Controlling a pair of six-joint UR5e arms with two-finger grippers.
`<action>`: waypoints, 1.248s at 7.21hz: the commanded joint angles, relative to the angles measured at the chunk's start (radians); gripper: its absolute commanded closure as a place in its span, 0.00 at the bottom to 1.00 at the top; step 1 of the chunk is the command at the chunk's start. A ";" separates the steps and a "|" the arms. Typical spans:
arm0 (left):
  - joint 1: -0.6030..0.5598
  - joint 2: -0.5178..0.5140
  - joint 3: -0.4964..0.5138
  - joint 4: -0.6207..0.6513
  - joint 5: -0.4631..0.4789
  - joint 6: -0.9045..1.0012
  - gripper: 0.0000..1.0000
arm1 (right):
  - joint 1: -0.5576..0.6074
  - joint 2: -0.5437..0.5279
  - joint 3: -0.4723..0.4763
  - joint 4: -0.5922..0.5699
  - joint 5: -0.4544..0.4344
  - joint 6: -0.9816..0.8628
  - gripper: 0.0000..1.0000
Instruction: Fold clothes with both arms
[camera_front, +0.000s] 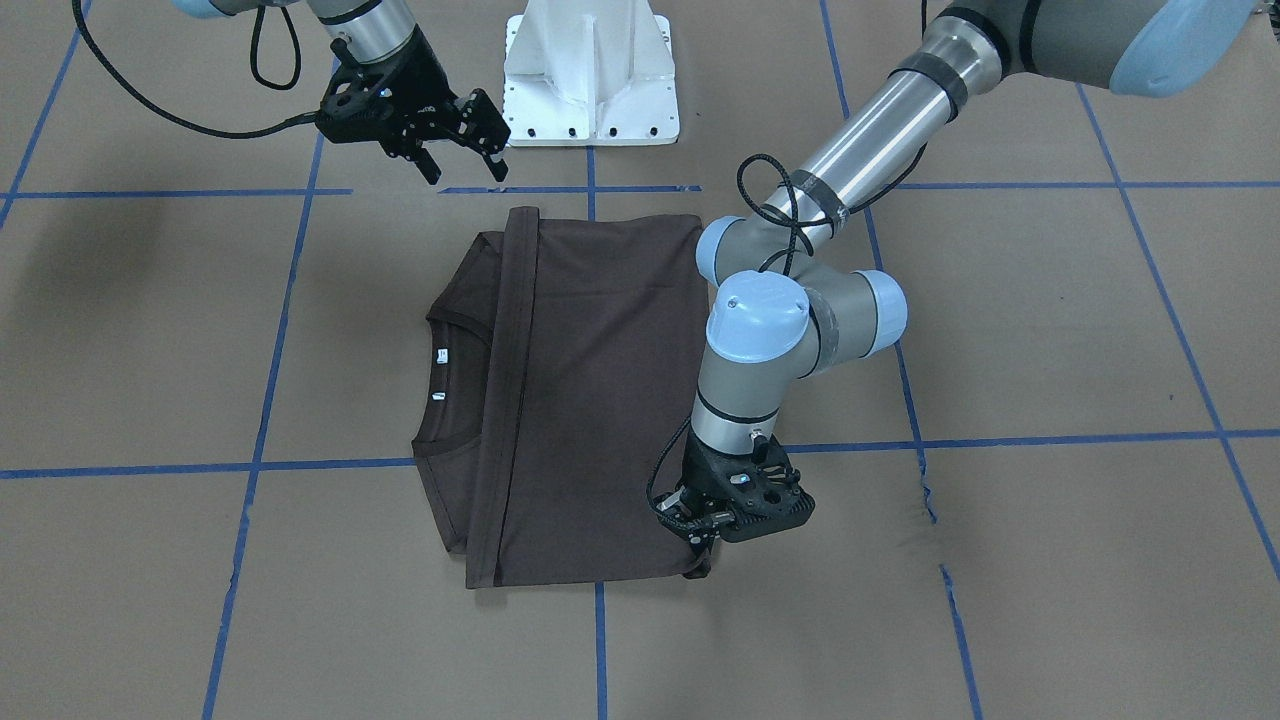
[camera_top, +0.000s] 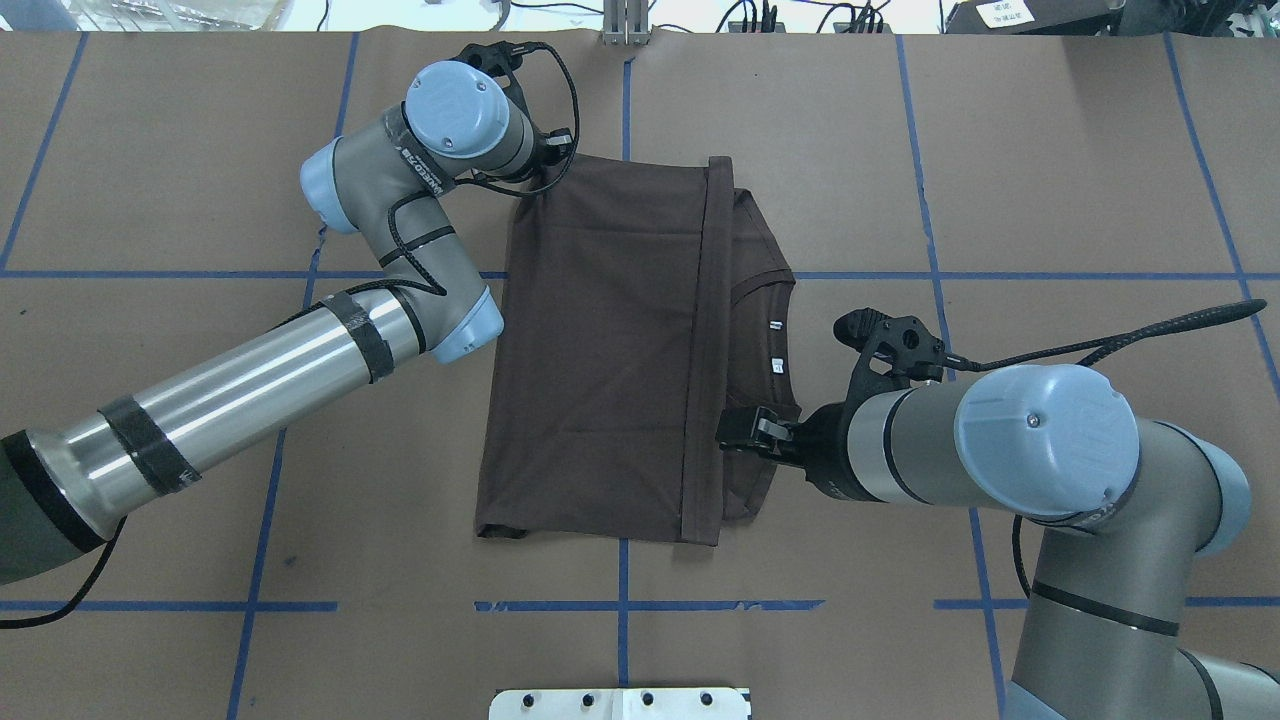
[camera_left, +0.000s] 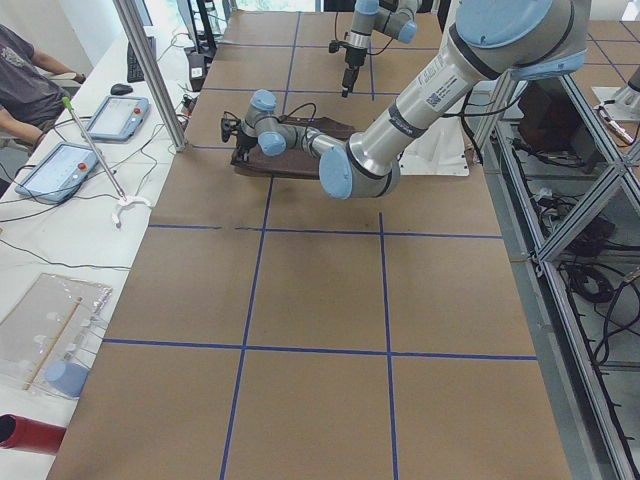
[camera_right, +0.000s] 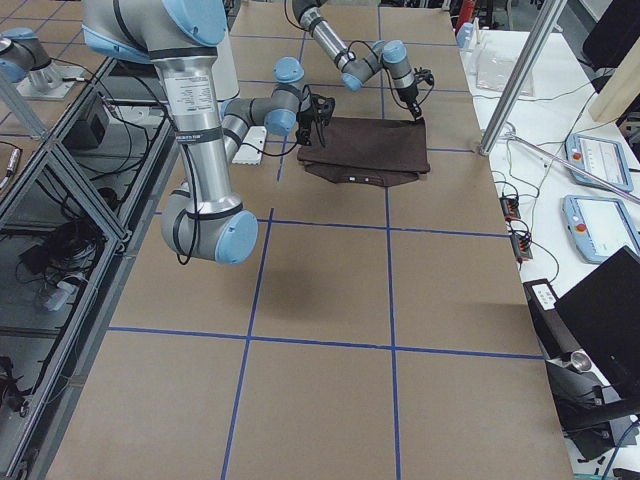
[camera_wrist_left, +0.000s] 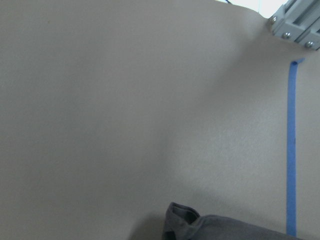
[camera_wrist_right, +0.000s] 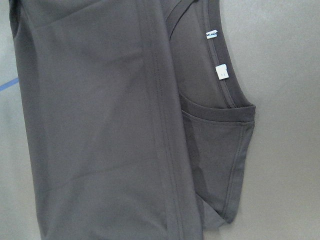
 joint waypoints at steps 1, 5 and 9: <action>-0.022 -0.001 0.026 -0.006 0.003 0.037 1.00 | 0.004 0.002 -0.003 0.001 -0.001 -0.004 0.00; -0.059 0.008 0.010 0.009 0.009 0.040 0.00 | 0.003 0.031 -0.051 -0.048 -0.001 -0.084 0.00; -0.111 0.177 -0.421 0.355 -0.173 0.170 0.00 | 0.001 0.242 -0.182 -0.305 -0.006 -0.280 0.00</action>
